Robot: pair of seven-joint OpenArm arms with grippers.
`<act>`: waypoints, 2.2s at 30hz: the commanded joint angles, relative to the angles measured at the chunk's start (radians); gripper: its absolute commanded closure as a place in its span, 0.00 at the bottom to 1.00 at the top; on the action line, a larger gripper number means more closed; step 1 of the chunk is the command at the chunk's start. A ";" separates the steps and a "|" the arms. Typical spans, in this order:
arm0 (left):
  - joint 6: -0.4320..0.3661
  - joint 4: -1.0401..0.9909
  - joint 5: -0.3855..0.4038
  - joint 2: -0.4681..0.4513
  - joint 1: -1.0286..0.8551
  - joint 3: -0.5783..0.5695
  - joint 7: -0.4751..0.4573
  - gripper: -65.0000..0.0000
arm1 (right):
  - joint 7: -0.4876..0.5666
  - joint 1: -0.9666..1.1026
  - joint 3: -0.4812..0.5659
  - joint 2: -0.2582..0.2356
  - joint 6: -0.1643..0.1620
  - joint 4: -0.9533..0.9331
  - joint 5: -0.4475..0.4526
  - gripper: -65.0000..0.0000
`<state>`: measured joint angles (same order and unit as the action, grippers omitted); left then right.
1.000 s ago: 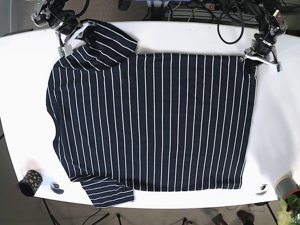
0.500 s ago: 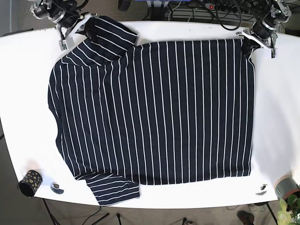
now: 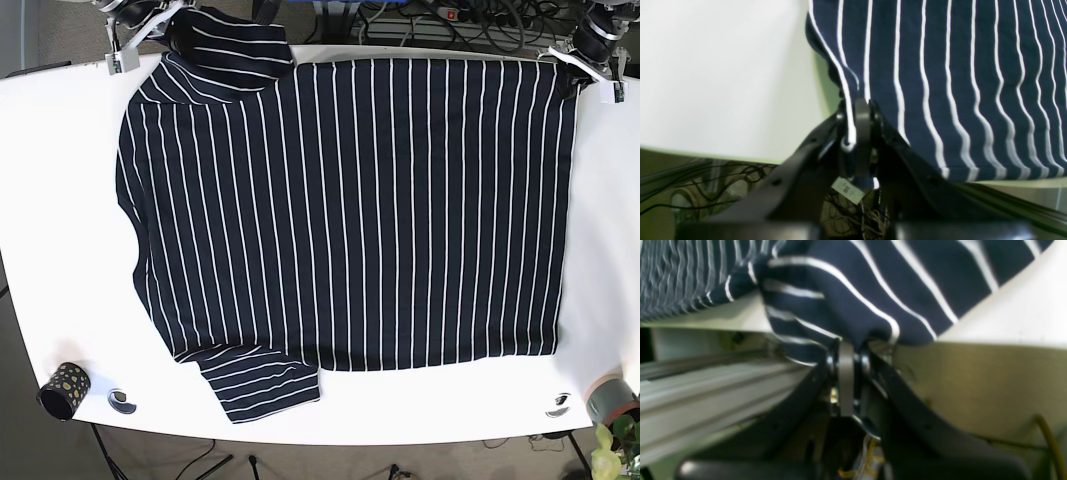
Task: Fold the T-shirt properly
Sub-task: 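Lift the held shoulder edge with both grippers, then fold the held shoulder edge over the shirt body with both grippers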
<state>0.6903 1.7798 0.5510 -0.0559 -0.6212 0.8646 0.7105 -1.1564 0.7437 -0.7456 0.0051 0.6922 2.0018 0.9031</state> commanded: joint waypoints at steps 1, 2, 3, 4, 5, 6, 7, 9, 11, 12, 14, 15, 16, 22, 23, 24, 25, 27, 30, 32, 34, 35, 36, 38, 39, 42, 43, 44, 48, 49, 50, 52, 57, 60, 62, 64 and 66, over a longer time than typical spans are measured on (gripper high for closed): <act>0.008 0.028 0.019 -0.011 0.021 -0.009 -0.022 1.00 | 0.011 -0.008 -0.007 -0.020 0.006 0.020 0.072 1.00; 0.008 0.033 0.013 -0.011 0.042 -0.020 -0.022 1.00 | 0.011 -0.019 -0.007 -0.026 0.006 0.018 0.086 1.00; 0.008 0.035 0.011 -0.011 0.059 -0.029 -0.022 1.00 | 0.011 -0.036 -0.007 -0.026 0.006 0.018 0.090 1.00; 0.008 0.035 0.011 -0.011 0.070 -0.038 -0.022 1.00 | 0.011 -0.052 -0.007 -0.026 0.006 0.017 0.089 1.00; 0.008 0.035 0.011 -0.011 0.080 -0.055 -0.022 1.00 | 0.011 -0.072 -0.007 -0.026 0.006 0.017 0.084 1.00; 0.008 0.036 0.011 -0.011 0.091 -0.080 -0.022 1.00 | 0.011 -0.100 -0.007 -0.026 0.006 0.015 0.075 1.00; 0.008 0.041 0.011 -0.011 0.106 -0.097 -0.022 1.00 | 0.010 -0.125 -0.007 -0.026 0.006 0.015 0.067 1.00; 0.008 0.068 0.011 -0.011 0.142 -0.114 -0.013 1.00 | 0.010 -0.161 -0.007 -0.023 0.006 0.015 0.061 1.00; 0.008 0.104 0.011 -0.011 0.182 -0.118 0.042 1.00 | 0.010 -0.203 -0.009 -0.024 0.006 0.015 0.058 1.00; 0.008 0.111 0.011 -0.011 0.199 -0.120 0.067 1.00 | 0.010 -0.220 -0.010 -0.026 0.006 0.015 0.058 1.00; 0.008 0.114 0.011 -0.011 0.266 -0.118 0.137 1.00 | 0.010 -0.263 -0.009 -0.061 0.006 0.015 0.057 1.00; 0.008 0.114 0.010 -0.011 0.303 -0.117 0.166 1.00 | 0.008 -0.284 -0.005 -0.073 0.006 0.014 0.057 1.00; 0.008 0.114 0.010 -0.011 0.326 -0.115 0.185 1.00 | 0.003 -0.301 -0.005 -0.081 0.006 0.014 0.057 1.00; 0.008 0.113 0.010 -0.012 0.436 -0.121 0.231 1.00 | -0.044 -0.477 -0.004 -0.153 0.006 -0.065 0.057 1.00; 0.002 0.113 0.010 -0.012 0.450 -0.121 0.231 1.00 | -0.044 -0.504 0.008 -0.164 0.006 -0.095 0.057 1.00; -0.005 0.108 0.010 -0.012 0.462 -0.121 0.231 1.00 | -0.044 -0.527 0.021 -0.178 0.006 -0.128 0.057 1.00; -0.013 0.098 0.010 -0.012 0.476 -0.121 0.231 1.00 | -0.044 -0.554 0.037 -0.199 0.006 -0.166 0.057 1.00; -0.025 0.062 0.010 -0.015 0.501 -0.121 0.231 1.00 | -0.044 -0.619 0.077 -0.233 0.006 -0.247 0.055 1.00; -0.031 0.007 0.010 -0.019 0.541 -0.118 0.231 1.00 | -0.040 -0.706 0.120 -0.265 0.006 -0.384 0.055 1.00; -0.031 -0.022 0.010 -0.025 0.564 -0.117 0.231 1.00 | -0.040 -0.764 0.133 -0.284 0.006 -0.465 0.055 1.00; -0.031 -0.057 0.010 -0.042 0.587 -0.117 0.229 1.00 | -0.038 -0.826 0.154 -0.302 0.006 -0.559 0.055 1.00; -0.031 -0.073 0.010 -0.043 0.597 -0.117 0.229 1.00 | -0.038 -0.846 0.165 -0.307 0.006 -0.588 0.055 1.00; -0.031 -0.091 0.010 -0.046 0.610 -0.115 0.228 1.00 | -0.038 -0.867 0.180 -0.311 0.006 -0.619 0.055 1.00; -0.031 -0.136 0.010 -0.065 0.640 -0.115 0.228 1.00 | -0.023 -0.919 0.222 -0.325 0.006 -0.681 0.050 1.00; -0.031 -0.150 0.010 -0.071 0.648 -0.115 0.228 1.00 | -0.012 -0.932 0.237 -0.330 0.006 -0.697 0.040 1.00; -0.031 -0.191 0.010 -0.080 0.688 -0.115 0.226 1.00 | 0.029 -0.972 0.272 -0.330 0.006 -0.720 -0.034 1.00; -0.031 -0.199 0.010 -0.085 0.697 -0.115 0.226 1.00 | 0.034 -0.978 0.272 -0.330 0.006 -0.720 -0.055 1.00; -0.031 -0.208 0.010 -0.094 0.703 -0.115 0.226 1.00 | 0.037 -0.984 0.274 -0.328 0.006 -0.720 -0.078 1.00; -0.031 -0.265 0.010 -0.111 0.740 -0.115 0.225 1.00 | 0.046 -1.015 0.275 -0.322 0.006 -0.721 -0.187 1.00; -0.031 -0.277 0.010 -0.123 0.749 -0.115 0.225 1.00 | 0.049 -1.025 0.275 -0.322 0.006 -0.721 -0.215 1.00; -0.031 -0.288 0.011 -0.134 0.752 -0.115 0.225 1.00 | 0.057 -1.031 0.275 -0.322 0.006 -0.723 -0.236 1.00; -0.031 -0.306 0.011 -0.149 0.755 -0.115 0.225 1.00 | 0.079 -1.033 0.275 -0.322 0.006 -0.723 -0.266 1.00; -0.031 -0.351 0.011 -0.178 0.774 -0.115 0.223 1.00 | 0.131 -1.034 0.275 -0.327 0.006 -0.723 -0.304 1.00; -0.031 -0.401 0.011 -0.180 0.791 -0.115 0.223 1.00 | 0.145 -1.034 0.275 -0.325 0.006 -0.723 -0.325 1.00; -0.031 -0.427 0.011 -0.190 0.806 -0.115 0.223 1.00 | 0.166 -1.034 0.275 -0.322 0.006 -0.723 -0.345 1.00; -0.031 -0.436 0.011 -0.197 0.812 -0.117 0.223 0.99 | 0.180 -1.034 0.275 -0.322 0.006 -0.723 -0.364 1.00; -0.031 -0.444 0.011 -0.197 0.815 -0.118 0.222 0.99 | 0.187 -1.034 0.275 -0.322 0.006 -0.723 -0.381 1.00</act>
<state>0.6556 1.3258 0.5434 -0.2272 0.1715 0.7448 0.9546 -0.9989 -0.2649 -0.4652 -0.2985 0.6930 1.2617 0.5194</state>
